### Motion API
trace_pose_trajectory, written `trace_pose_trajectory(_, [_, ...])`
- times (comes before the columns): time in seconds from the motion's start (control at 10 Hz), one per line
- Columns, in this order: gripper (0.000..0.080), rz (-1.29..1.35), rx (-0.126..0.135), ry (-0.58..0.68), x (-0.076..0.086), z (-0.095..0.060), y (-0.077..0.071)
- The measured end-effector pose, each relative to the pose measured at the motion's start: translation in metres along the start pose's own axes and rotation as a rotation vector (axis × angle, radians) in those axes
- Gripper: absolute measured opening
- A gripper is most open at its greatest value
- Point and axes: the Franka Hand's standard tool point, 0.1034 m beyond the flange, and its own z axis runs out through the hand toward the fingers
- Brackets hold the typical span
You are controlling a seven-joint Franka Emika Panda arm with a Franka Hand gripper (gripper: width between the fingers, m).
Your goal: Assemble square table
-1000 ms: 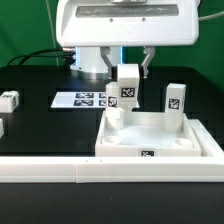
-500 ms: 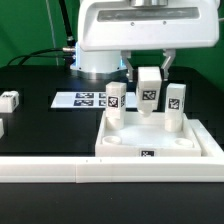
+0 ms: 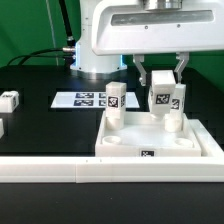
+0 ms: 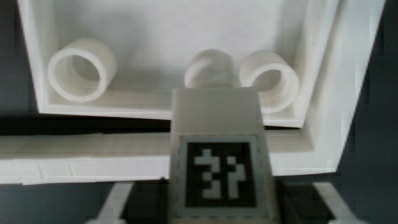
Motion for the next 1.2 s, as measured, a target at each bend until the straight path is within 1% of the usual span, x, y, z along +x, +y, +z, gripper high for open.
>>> trace_pose_trajectory(0.1, [0.0290, -0.005, -0.005, 0.096, 0.001, 0.001, -0.001])
trace_pose_trajectory(0.2, [0.0290, -0.011, -0.002, 0.121, -0.004, 0.006, -0.007])
trace_pose_trajectory(0.4, [0.0290, -0.021, 0.011, 0.117, 0.002, 0.007, -0.020])
trace_pose_trajectory(0.6, [0.0290, -0.030, 0.015, 0.126, 0.003, 0.009, -0.025])
trace_pose_trajectory(0.7, [0.0290, -0.039, 0.010, 0.181, 0.008, 0.009, -0.025])
trace_pose_trajectory(0.9, [0.0290, -0.039, 0.009, 0.176, 0.006, 0.011, -0.024])
trace_pose_trajectory(1.0, [0.0290, -0.039, 0.007, 0.206, 0.008, 0.010, -0.024])
trace_pose_trajectory(1.1, [0.0290, -0.041, 0.009, 0.203, 0.005, 0.013, -0.028])
trace_pose_trajectory(1.2, [0.0290, -0.047, 0.011, 0.208, 0.005, 0.013, -0.032])
